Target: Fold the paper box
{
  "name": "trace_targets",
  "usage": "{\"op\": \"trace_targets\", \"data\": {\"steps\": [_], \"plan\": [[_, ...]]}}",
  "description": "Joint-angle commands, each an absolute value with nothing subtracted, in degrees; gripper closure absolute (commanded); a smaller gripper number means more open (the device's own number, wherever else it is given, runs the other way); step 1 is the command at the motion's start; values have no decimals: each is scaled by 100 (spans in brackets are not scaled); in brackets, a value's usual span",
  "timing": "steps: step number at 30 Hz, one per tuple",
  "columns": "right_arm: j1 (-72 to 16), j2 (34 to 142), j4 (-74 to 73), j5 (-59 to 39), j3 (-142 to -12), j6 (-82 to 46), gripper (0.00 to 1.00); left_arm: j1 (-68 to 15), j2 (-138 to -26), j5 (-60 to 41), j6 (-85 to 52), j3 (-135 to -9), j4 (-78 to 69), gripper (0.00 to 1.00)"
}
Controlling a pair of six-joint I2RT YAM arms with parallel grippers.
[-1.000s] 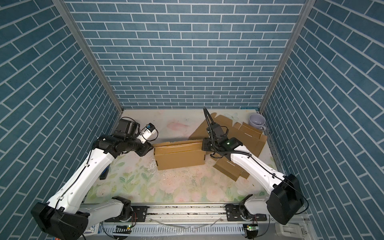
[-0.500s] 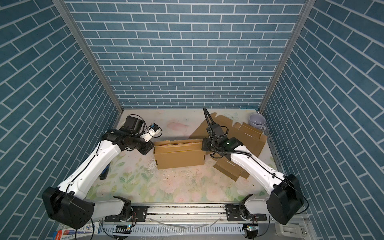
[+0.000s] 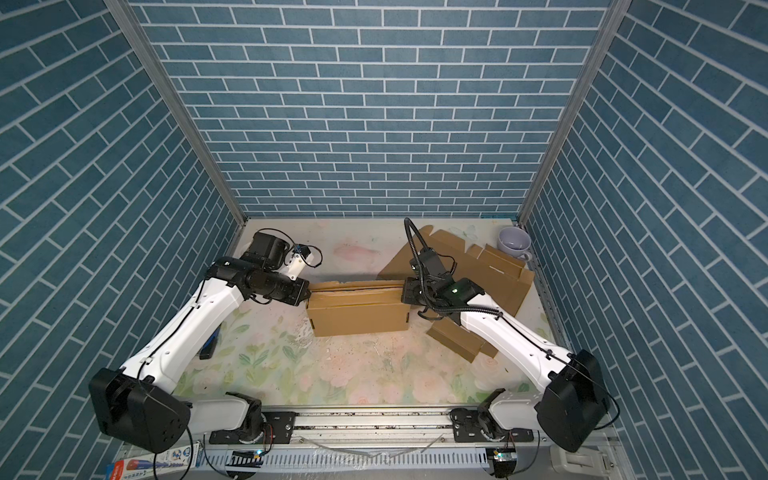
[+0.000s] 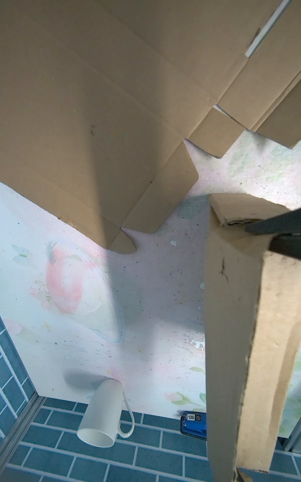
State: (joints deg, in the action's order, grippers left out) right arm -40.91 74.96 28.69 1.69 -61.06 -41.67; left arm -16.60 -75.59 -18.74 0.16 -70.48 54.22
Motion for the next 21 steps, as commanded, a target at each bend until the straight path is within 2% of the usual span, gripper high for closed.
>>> {"op": "trace_targets", "data": {"steps": [1,9,21], "plan": [[-4201,7559,3489,46,-5804,-4377,100,-1682,-7545,-2355,-339,-6862,5265,92],[-4208,7591,3489,45,-5787,-4368,100,-1473,-7487,-2505,-636,-6629,5040,100],[-4229,7655,3474,46,-5789,-4386,100,-1244,-7340,-2664,-1004,-6495,4869,100]]}}
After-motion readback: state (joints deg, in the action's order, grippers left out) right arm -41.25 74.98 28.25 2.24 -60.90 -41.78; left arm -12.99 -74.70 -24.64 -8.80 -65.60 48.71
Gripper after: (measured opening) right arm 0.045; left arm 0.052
